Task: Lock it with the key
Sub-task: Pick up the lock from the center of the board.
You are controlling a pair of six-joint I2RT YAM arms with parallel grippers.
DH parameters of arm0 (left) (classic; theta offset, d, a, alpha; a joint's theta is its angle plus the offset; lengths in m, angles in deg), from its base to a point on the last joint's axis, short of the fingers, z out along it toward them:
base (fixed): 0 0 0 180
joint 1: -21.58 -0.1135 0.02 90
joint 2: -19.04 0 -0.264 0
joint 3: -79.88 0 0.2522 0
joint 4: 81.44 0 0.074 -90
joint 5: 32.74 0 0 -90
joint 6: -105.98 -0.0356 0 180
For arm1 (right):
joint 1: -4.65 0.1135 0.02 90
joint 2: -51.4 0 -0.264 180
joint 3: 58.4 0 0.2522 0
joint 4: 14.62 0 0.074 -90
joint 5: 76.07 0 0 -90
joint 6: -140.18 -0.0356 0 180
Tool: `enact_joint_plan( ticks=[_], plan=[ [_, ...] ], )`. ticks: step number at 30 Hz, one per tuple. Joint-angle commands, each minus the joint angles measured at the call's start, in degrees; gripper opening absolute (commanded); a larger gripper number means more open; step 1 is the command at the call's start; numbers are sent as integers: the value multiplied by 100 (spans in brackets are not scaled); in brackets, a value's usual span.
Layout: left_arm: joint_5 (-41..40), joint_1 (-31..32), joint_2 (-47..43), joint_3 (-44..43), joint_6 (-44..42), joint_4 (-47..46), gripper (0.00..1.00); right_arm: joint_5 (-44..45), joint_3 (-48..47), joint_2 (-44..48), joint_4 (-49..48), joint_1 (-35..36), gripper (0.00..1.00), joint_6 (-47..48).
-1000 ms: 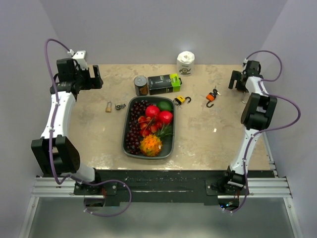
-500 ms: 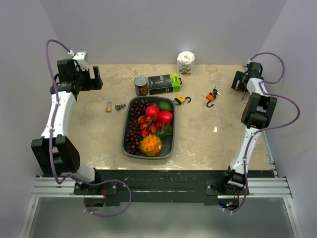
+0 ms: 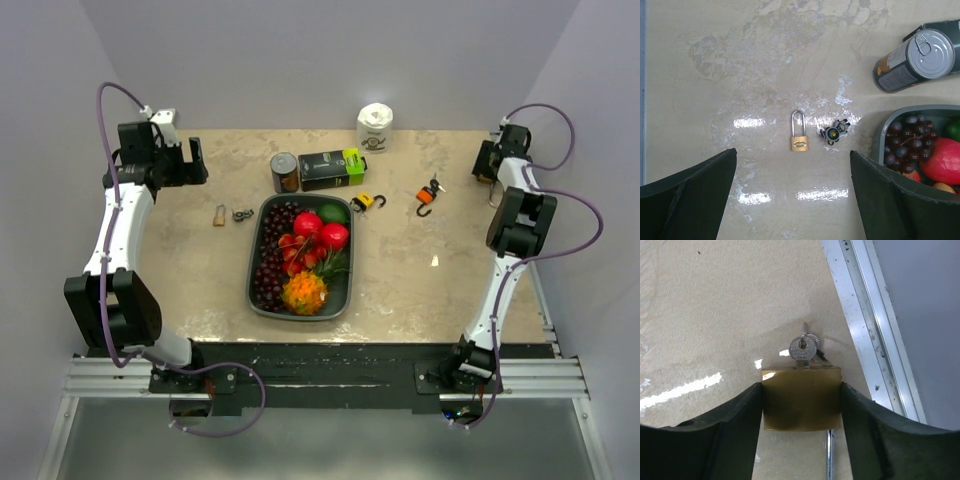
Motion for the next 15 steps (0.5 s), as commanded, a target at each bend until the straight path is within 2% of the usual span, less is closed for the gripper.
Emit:
enact_joint_plan(
  ticks=[1, 2, 8, 9, 11, 15],
  plan=[
    [-48, -10, -60, -143, -103, 37, 99, -138, -202, -74, 156, -45, 53, 26],
    [-39, -10, -52, -160, -129, 64, 99, -199, -159, 48, 278, -46, 42, 44],
    [487, -10, -139, -56, -121, -85, 99, -831, 807, 953, 438, -28, 15, 360],
    [671, -1, -200, -20, -121, -138, 99, -858, 1139, 1285, 429, -28, 7, 369],
    [778, -10, -253, 76, -86, -278, 99, -885, 1449, 1568, 420, -28, 1, 430],
    [1041, -1, -289, 112, -77, -393, 99, -1025, 2265, 2333, 455, -28, 0, 667]
  ],
)
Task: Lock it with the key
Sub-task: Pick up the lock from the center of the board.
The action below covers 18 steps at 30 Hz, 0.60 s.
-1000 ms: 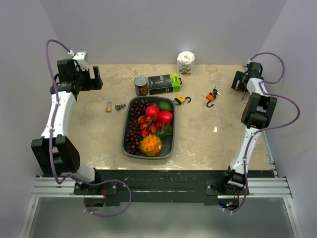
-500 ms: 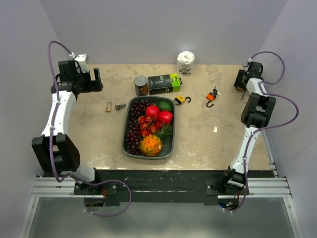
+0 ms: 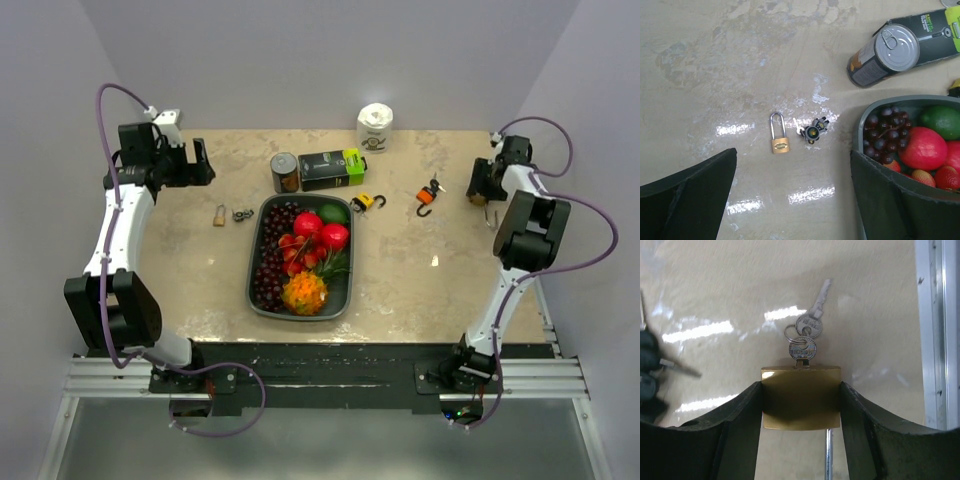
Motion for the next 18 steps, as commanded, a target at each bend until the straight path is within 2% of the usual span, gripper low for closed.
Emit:
enact_joint_plan(
  ticks=[1, 5, 8, 12, 18],
  plan=[
    [504, 34, -280, 68, -64, -380, 99, -335, 579, 1238, -28, -8, 0, 327],
    [601, 192, -403, 278, -152, -669, 99, -475, 1256, 1811, 86, -17, 0, 538],
    [724, 403, -543, 507, -555, -942, 99, -756, 1538, 2197, 235, -8, 0, 713],
    [1451, 500, -772, 999, -890, -1504, 99, -1318, 1864, 2541, 569, -8, 0, 837],
    [2752, 789, -1150, 2027, -1460, -2919, 99, -2004, 2022, 3050, 1105, 1, 0, 662]
  ],
)
